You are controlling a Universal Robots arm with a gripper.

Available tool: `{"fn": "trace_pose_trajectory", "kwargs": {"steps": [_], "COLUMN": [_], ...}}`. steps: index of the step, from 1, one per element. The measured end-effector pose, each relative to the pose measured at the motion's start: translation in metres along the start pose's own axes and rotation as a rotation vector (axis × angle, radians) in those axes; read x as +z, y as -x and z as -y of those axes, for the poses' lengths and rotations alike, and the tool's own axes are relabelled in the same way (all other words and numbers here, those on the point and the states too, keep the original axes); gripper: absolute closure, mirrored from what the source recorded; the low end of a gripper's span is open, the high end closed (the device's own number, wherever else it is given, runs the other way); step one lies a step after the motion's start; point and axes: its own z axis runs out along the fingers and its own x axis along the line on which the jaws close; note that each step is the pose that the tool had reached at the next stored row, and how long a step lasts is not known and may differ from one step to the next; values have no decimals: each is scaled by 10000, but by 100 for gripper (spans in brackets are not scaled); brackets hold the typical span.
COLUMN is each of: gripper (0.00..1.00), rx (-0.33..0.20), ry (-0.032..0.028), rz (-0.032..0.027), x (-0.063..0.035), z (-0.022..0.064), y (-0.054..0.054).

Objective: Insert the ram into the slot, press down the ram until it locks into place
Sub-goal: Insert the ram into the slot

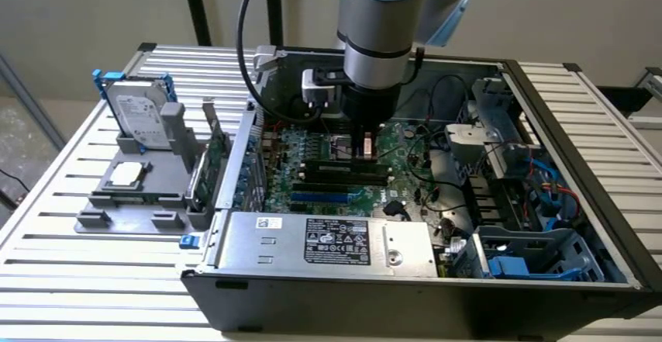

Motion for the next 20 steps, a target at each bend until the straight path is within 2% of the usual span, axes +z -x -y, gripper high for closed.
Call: {"fn": "trace_pose_trajectory", "kwargs": {"steps": [8,11,16,20], "gripper": [87,87,87,87], "rx": [-17,-27,-57,-64], "ry": [-2,-1,0,0], "rz": [-16,-38,-106,-110], "x": [4,5,7,7], "z": [0,0,1,0], "y": [-10,-16,-19,-19]}}
